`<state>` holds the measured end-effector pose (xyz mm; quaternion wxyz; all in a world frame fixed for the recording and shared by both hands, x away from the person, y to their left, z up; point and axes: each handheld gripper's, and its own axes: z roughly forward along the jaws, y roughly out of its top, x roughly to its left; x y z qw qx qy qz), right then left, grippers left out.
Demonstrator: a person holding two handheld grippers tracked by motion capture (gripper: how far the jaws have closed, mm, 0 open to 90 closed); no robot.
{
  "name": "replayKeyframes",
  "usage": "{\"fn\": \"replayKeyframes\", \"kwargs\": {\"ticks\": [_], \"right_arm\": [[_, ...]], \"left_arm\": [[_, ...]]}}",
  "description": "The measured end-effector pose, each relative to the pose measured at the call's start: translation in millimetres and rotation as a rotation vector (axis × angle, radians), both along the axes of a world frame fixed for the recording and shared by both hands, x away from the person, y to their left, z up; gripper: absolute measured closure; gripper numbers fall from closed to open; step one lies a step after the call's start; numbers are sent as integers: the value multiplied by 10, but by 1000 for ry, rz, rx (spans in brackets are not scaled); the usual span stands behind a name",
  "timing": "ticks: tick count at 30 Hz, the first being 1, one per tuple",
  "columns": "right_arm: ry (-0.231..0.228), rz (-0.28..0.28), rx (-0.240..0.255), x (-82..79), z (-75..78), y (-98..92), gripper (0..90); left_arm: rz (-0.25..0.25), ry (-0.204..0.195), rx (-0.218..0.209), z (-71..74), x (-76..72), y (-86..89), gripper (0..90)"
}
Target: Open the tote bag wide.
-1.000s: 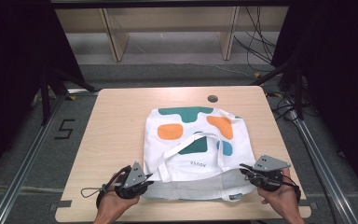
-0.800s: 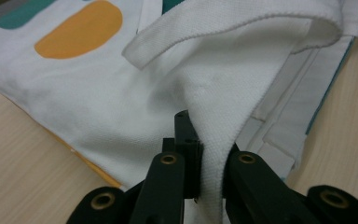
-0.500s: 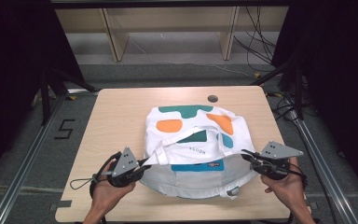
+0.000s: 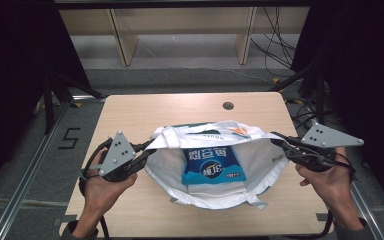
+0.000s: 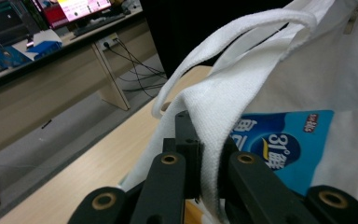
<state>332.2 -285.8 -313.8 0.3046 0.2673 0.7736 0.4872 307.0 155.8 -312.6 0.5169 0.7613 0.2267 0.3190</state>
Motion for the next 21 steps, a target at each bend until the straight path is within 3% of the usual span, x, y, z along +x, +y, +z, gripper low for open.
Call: {"fn": "replayKeyframes", "kwargs": {"ticks": [2,4,5,8,9,13,14,16,17,18,21], "right_arm": [[6,14,2,-19,65,-2,883],[-20,19,12,-39,205,2,883],[-20,19,12,-39,205,2,883],[-35,27,18,-44,342,7,884],[-32,34,28,-45,402,7,884],[-42,30,35,-8,583,8,883],[-68,16,27,49,623,20,884],[-56,6,42,77,638,35,884],[-44,10,45,164,639,46,884],[-67,-1,34,221,619,57,884],[-46,-26,19,307,549,99,883]], "left_arm": [[3,-9,-5,52,-12,11,868],[-1,-37,-14,184,-28,28,868],[-1,-37,-14,184,-28,28,868],[-8,-51,-50,338,-20,60,868],[-10,-79,-49,392,-4,78,868],[-14,-37,-108,479,62,85,868],[-18,-28,-121,484,104,93,868],[-13,-4,-164,457,265,119,868],[-6,0,-177,432,317,122,868],[18,13,-168,354,428,112,868],[28,39,-166,268,503,109,867]]}}
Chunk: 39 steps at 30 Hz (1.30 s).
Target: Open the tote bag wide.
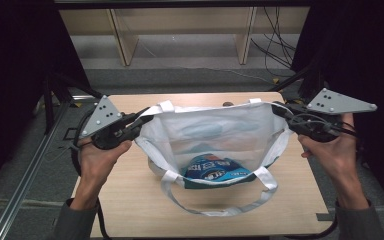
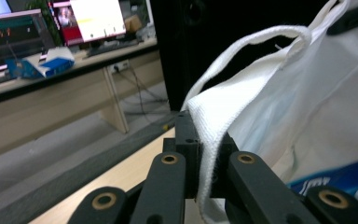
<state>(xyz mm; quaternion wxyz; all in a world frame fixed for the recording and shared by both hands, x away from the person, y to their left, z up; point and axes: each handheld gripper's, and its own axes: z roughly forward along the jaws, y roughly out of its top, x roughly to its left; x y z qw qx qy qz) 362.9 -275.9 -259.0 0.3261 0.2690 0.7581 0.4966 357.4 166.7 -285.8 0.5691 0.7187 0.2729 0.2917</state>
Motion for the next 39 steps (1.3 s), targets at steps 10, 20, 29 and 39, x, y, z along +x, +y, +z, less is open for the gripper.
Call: {"fn": "replayKeyframes", "kwargs": {"ticks": [10,20,29,39], "right_arm": [[20,-15,-25,105,-232,61,884],[86,-51,-47,210,-631,-53,883],[49,-20,15,40,-378,-73,884],[-36,42,67,-290,-71,-86,885]], "left_arm": [[-4,77,69,-474,101,0,865],[-30,127,109,-845,232,-137,863],[-41,37,11,-434,9,-74,868],[-75,-73,-43,41,-431,4,869]]}}
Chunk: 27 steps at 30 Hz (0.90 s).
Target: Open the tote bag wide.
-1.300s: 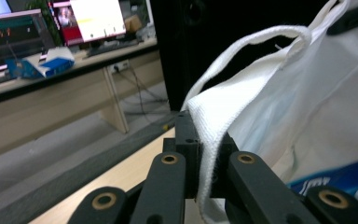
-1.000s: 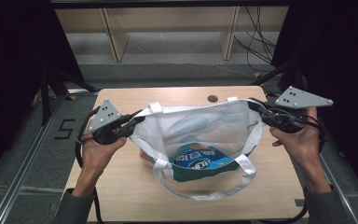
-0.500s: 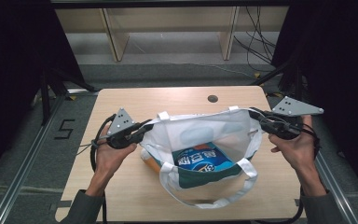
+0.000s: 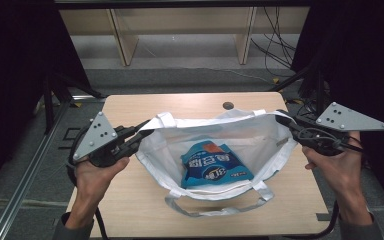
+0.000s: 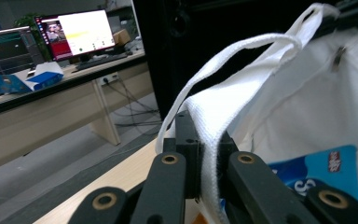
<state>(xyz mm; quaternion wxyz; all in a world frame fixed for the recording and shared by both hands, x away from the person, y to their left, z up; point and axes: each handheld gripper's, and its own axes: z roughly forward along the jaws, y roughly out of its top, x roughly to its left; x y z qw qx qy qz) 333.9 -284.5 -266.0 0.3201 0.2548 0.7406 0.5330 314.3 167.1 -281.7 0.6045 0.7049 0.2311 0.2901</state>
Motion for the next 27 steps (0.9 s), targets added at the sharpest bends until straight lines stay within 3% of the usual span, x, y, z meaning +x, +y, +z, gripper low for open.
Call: {"fn": "replayKeyframes", "kwargs": {"ticks": [2,3,4,5,7,9,10,12,13,14,15,16,17,18,19,20,21,23,24,27], "right_arm": [[-22,-2,-4,-7,19,-13,885],[-16,9,-2,-31,45,-26,884],[-36,10,-9,-41,64,-42,885],[-17,14,9,-82,84,-44,885],[-70,16,15,-155,200,-96,885],[-62,30,32,-194,244,-102,885],[-87,33,35,-220,299,-123,885],[-117,46,54,-276,464,-155,885],[-117,46,54,-276,464,-155,885],[-110,39,59,-281,540,-155,885],[-110,39,59,-281,540,-155,885],[-80,29,54,-193,551,-156,885],[-80,29,54,-193,551,-156,885],[-24,-5,21,-45,469,-121,885],[-24,-5,21,-45,469,-121,885],[-23,-15,-5,42,416,-116,884],[19,-53,-28,204,273,-78,885],[53,-73,-9,389,112,-60,885],[68,-77,0,474,44,-62,884],[107,-82,17,624,-95,-72,884]], "left_arm": [[-5,-6,-4,32,-40,-8,869],[-13,-42,12,66,-46,-1,869],[-48,-23,-4,91,-90,-27,869],[-30,-36,-5,131,-117,-24,869],[-30,-64,-29,219,-177,-41,870],[-42,-95,-33,339,-226,-47,870],[-48,-112,-31,407,-236,-33,870],[-62,-119,-50,526,-242,-26,869],[-68,-116,-65,567,-228,-28,869],[-72,-60,-83,580,-141,-21,869],[-72,-60,-83,580,-141,-21,868],[-72,-18,-87,552,-62,-21,868],[-59,12,-85,488,25,-31,868],[-48,81,-50,342,222,-45,867],[-48,81,-50,342,222,-45,867],[-27,133,-43,163,420,-64,867],[-14,156,-65,32,545,-80,867],[-10,181,-106,-138,717,-80,867],[11,174,-111,-216,803,-83,867],[19,176,-102,-299,862,-114,866]]}}
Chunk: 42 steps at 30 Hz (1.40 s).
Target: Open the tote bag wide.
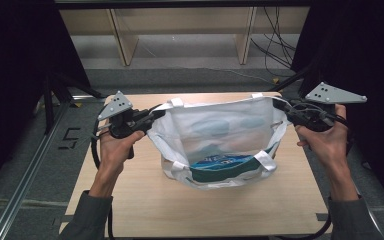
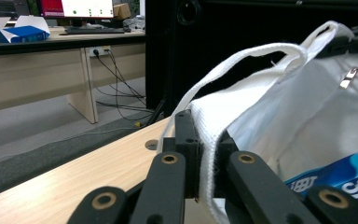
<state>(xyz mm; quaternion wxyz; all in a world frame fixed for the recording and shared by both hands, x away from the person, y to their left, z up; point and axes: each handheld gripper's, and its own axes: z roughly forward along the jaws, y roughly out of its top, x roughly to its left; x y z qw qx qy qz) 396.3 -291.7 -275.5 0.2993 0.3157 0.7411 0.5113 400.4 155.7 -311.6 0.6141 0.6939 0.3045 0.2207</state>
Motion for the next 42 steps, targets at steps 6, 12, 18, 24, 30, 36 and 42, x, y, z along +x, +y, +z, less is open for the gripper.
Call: {"fn": "replayKeyframes", "kwargs": {"ticks": [6,12,18,24,30,36,42], "right_arm": [[-22,-13,-46,-29,-64,-5,884],[-13,-17,-98,-36,-327,-42,883],[12,-39,-99,40,-550,-52,883],[39,-65,-117,120,-702,-17,883],[76,-92,-139,261,-944,21,882],[133,-113,-146,418,-1188,17,882],[177,-118,-161,534,-1373,11,882]], "left_arm": [[-13,19,46,-256,29,-49,865],[-14,35,90,-610,17,-122,854],[13,34,162,-837,86,-184,850],[39,74,213,-1047,254,-241,841],[41,133,223,-1295,379,-284,836],[45,184,246,-1510,483,-317,841],[53,200,286,-1668,576,-355,843]]}}
